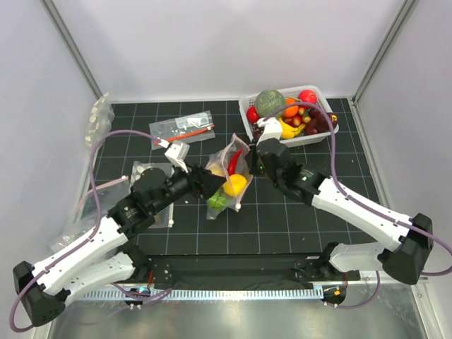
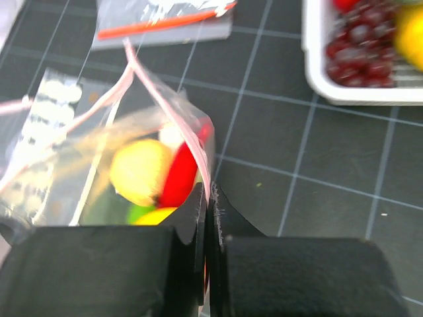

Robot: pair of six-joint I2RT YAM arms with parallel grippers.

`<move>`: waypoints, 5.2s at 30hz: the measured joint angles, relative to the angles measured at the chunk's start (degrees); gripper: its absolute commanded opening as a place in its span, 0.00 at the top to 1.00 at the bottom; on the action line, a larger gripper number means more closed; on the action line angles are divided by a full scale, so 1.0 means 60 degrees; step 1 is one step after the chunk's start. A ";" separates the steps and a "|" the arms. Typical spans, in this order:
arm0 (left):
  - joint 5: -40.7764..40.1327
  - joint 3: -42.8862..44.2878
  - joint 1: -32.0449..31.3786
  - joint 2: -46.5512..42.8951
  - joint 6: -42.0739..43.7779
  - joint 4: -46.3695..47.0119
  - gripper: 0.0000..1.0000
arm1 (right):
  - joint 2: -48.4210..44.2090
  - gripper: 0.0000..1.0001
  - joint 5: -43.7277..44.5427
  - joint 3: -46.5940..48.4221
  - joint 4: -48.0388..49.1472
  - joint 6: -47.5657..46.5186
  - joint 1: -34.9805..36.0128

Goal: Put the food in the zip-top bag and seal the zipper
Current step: Adjust the zipper food storage bag at the center of the board, then zip the zipper food storage bag at the center of the board.

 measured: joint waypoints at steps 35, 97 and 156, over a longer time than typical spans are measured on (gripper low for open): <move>-0.3552 -0.1872 -0.4207 0.4426 0.9464 0.6284 1.00 | -0.0954 0.94 -0.2065 -0.0597 -0.0120 0.0495 -0.2055; 0.0393 -0.0532 -0.3971 -0.1446 0.5009 -0.1945 1.00 | -0.1166 0.66 -1.1657 -0.0878 0.1049 -0.8987 0.0455; -0.0772 -0.2146 -0.3993 -0.3694 0.6073 0.0346 1.00 | -0.1891 0.99 -0.6936 -0.0688 0.1483 -0.6433 0.2561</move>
